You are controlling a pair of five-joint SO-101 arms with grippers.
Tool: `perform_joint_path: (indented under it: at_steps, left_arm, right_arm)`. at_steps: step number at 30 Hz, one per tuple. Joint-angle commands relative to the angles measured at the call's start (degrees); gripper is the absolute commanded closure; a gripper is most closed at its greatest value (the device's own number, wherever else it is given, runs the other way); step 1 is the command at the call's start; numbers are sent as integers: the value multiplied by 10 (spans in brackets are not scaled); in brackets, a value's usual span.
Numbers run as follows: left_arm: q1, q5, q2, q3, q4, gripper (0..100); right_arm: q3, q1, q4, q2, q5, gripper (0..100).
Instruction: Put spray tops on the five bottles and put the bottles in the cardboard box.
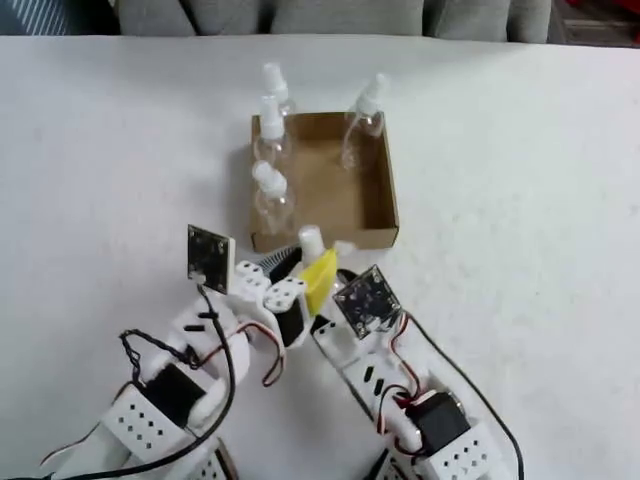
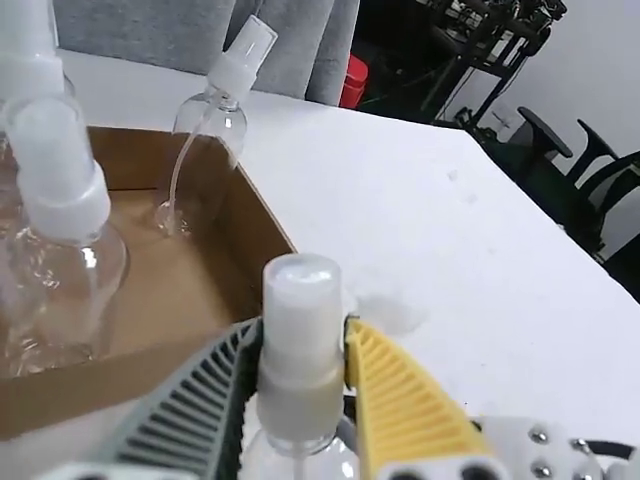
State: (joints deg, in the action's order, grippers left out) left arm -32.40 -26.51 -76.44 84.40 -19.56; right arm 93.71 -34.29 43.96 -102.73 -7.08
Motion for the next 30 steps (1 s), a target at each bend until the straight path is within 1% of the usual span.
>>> perform_joint_path:
  at_steps: [1,6,7,12,15,27,30]
  left_arm:
    - [-8,9,-8,1,11,980]
    - [-7,9,-8,2,11,976]
    - [-5,9,-8,2,11,963]
    - [-3,4,-8,5,6,779]
    - [-3,4,-8,11,6,714]
    - [22,9,-9,1,6,702]
    - [22,9,-9,-3,5,702]
  right_arm:
    - [-19,9,-8,-7,-6,983]
    - [-19,9,-8,-7,-5,983]
    - [-19,9,-8,-7,-5,983]
    - [-19,9,-8,-7,-5,983]
    - [-19,9,-8,-7,-5,983]
    - [-19,11,-8,-7,-5,983]
    - [-19,35,-13,-7,-4,983]
